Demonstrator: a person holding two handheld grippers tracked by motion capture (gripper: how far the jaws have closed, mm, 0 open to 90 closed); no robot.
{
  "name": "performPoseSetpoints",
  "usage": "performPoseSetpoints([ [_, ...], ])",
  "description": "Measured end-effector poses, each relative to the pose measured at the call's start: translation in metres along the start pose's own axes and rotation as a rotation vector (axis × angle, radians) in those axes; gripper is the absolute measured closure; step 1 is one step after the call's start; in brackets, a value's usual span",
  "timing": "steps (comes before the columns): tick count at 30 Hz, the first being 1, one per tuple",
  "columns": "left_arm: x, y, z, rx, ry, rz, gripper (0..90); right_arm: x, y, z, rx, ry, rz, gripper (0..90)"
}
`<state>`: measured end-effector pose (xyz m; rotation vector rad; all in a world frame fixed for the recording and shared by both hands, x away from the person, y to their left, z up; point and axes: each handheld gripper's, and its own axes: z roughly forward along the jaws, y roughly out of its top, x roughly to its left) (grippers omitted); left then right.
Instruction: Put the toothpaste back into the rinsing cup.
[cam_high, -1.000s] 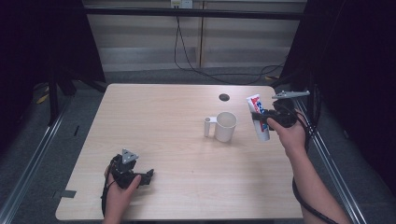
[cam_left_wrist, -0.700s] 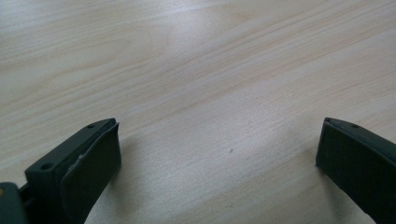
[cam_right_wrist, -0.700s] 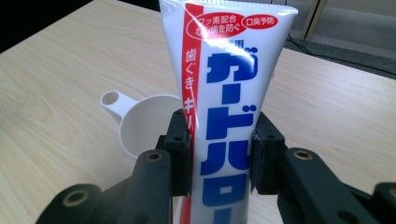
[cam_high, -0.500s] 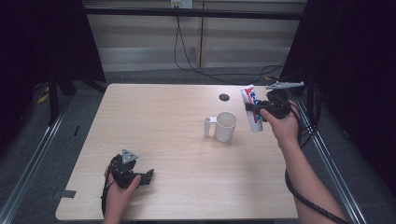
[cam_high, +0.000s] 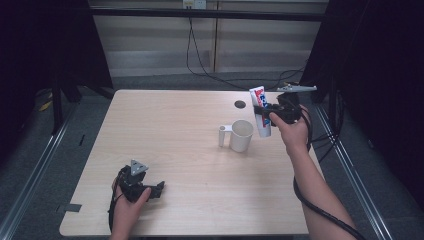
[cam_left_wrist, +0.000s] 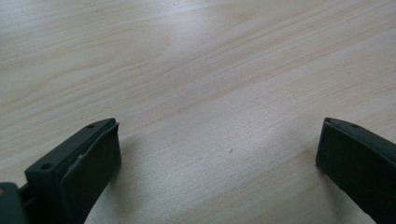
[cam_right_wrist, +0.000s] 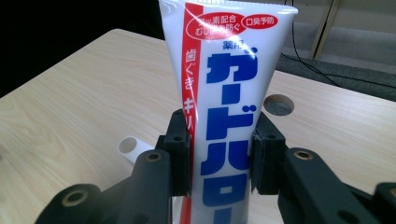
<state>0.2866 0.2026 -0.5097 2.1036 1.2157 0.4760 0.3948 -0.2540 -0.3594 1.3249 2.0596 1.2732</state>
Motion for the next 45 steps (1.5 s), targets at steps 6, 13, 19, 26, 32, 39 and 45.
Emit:
performPoseSetpoints([
  [6,0.0,0.0,0.0,0.001,0.0,0.001,0.0,0.006,0.0,0.008,-0.027,0.003,0.008,65.3],
  [13,0.0,0.0,0.0,0.0,0.0,0.0,0.0,0.011,-0.001,0.017,-0.047,0.019,-0.001,65.2],
  [19,0.0,0.0,0.0,-0.001,0.0,0.0,0.0,0.014,0.003,0.019,-0.059,0.024,-0.003,65.1],
  [26,0.0,0.0,0.0,-0.001,0.0,0.001,0.0,0.017,0.002,0.029,-0.064,0.025,-0.006,65.1],
  [32,0.0,0.0,0.0,-0.001,0.001,0.001,0.0,0.022,0.001,0.04,-0.061,0.026,-0.013,64.9],
  [39,0.0,0.0,0.0,0.0,0.001,0.001,0.0,0.023,0.0,0.051,-0.064,0.022,-0.016,64.7],
  [45,0.0,0.0,0.0,-0.001,0.001,0.0,0.0,0.026,-0.002,0.057,-0.063,0.011,-0.033,64.2],
])
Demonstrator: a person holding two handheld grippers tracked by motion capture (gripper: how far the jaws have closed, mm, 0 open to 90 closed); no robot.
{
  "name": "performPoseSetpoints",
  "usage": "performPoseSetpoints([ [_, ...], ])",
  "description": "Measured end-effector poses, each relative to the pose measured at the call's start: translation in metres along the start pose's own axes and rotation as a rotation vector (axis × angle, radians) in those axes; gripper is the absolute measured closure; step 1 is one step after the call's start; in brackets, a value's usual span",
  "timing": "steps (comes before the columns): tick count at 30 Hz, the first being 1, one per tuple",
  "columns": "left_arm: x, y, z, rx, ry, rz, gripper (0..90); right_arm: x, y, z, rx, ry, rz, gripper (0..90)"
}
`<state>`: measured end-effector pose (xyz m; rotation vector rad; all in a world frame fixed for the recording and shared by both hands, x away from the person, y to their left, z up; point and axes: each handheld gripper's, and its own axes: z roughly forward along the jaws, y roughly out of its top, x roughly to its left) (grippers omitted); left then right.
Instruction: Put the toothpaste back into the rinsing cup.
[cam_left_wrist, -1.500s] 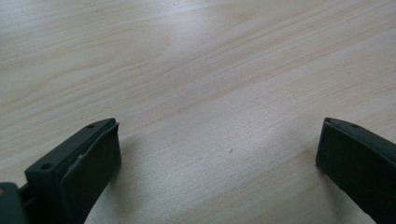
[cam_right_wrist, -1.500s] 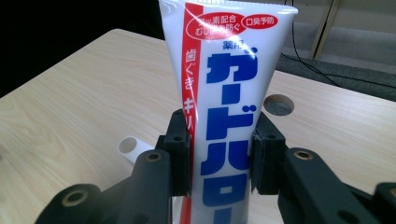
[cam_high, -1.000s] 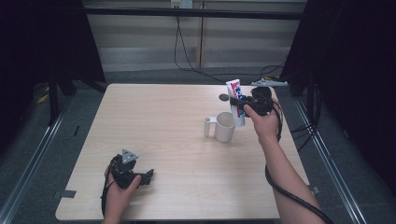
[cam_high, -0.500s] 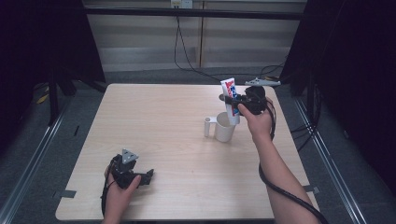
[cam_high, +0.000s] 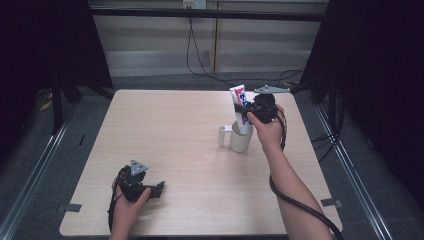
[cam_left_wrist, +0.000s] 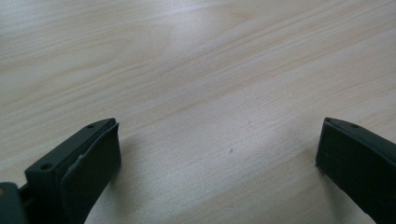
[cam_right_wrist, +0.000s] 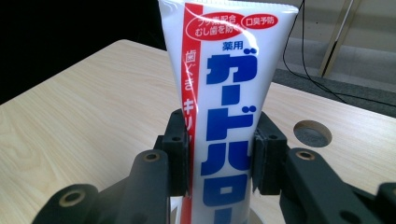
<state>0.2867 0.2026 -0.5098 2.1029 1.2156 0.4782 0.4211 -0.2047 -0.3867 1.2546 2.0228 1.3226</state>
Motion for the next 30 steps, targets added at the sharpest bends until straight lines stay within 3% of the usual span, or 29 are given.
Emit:
performPoseSetpoints([
  [30,0.0,0.0,0.0,-0.001,-0.001,-0.002,0.0,-0.005,-0.02,0.002,0.007,-0.004,-0.019,62.2],
])
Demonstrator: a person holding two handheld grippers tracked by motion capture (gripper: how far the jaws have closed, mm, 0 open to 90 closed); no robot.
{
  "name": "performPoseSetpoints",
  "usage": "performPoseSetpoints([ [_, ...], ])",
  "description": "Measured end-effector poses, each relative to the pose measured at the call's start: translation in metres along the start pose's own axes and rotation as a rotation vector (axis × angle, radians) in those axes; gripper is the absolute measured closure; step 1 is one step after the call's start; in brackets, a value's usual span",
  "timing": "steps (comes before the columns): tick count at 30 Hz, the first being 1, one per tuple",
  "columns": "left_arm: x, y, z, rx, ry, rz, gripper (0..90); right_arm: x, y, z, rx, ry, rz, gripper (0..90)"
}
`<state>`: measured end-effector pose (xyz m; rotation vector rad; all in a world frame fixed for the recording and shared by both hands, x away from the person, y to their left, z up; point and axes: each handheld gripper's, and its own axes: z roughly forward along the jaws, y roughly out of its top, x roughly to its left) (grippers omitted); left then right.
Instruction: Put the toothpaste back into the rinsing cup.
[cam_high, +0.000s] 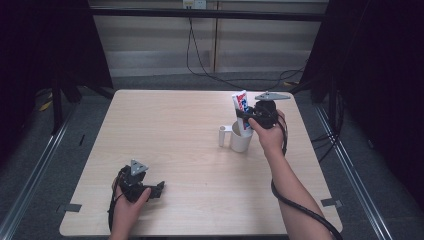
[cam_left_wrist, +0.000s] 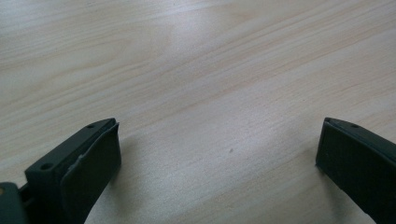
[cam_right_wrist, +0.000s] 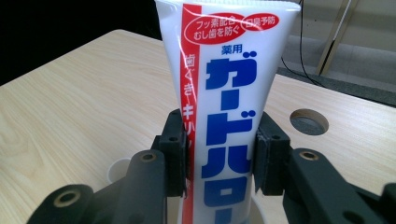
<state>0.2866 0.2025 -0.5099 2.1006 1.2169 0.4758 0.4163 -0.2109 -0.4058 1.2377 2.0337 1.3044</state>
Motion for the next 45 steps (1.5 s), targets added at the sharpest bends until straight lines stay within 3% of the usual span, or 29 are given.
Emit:
performPoseSetpoints([
  [16,0.0,0.0,0.0,0.003,0.0,0.003,0.0,0.0,-0.01,0.001,0.024,-0.004,-0.008,57.8],
  [19,0.0,0.0,0.0,0.0,0.001,0.002,0.0,0.001,-0.013,0.002,0.055,-0.009,-0.025,58.7],
  [45,0.0,0.0,0.0,0.002,-0.001,0.001,0.0,0.0,-0.025,-0.005,0.084,0.006,-0.038,60.1],
])
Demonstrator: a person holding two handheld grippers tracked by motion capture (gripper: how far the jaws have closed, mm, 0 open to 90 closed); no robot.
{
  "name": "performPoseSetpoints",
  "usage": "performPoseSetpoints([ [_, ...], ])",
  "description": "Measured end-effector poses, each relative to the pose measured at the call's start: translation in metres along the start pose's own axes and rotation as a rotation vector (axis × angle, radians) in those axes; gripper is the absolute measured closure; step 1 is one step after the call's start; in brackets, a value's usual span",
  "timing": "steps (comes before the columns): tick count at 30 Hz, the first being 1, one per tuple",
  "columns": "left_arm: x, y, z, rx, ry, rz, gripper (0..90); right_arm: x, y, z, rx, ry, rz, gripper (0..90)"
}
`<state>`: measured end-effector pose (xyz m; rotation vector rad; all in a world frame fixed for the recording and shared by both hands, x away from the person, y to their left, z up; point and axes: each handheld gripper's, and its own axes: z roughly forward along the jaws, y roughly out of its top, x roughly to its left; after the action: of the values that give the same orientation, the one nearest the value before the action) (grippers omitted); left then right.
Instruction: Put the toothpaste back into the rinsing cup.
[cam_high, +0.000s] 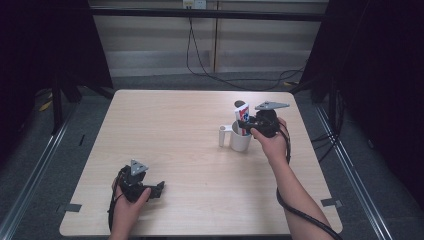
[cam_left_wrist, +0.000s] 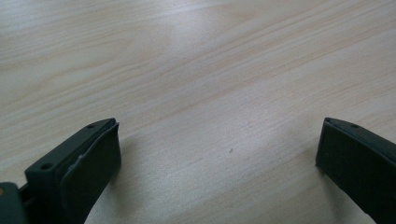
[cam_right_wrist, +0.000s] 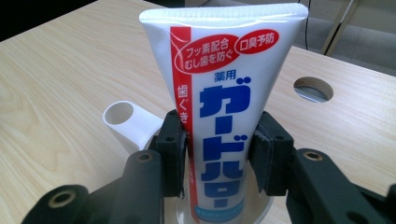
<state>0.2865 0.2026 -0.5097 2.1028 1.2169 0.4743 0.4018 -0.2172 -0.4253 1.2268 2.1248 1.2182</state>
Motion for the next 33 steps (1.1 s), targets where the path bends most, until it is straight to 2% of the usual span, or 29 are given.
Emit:
performPoseSetpoints([
  [11,0.0001,0.0,0.0,0.0,0.001,0.002,0.0,0.0009,-0.0033,-0.0012,0.01,0.003,-0.008,59.4],
  [23,0.0002,0.0001,-0.0001,0.002,0.0,0.003,0.0,0.0029,-0.0054,-0.0016,0.05,0.001,-0.035,56.6],
  [33,0.0002,0.0,0.0001,0.0,0.001,0.003,0.0,0.0014,-0.0057,-0.0033,0.054,0.009,-0.03,55.6],
])
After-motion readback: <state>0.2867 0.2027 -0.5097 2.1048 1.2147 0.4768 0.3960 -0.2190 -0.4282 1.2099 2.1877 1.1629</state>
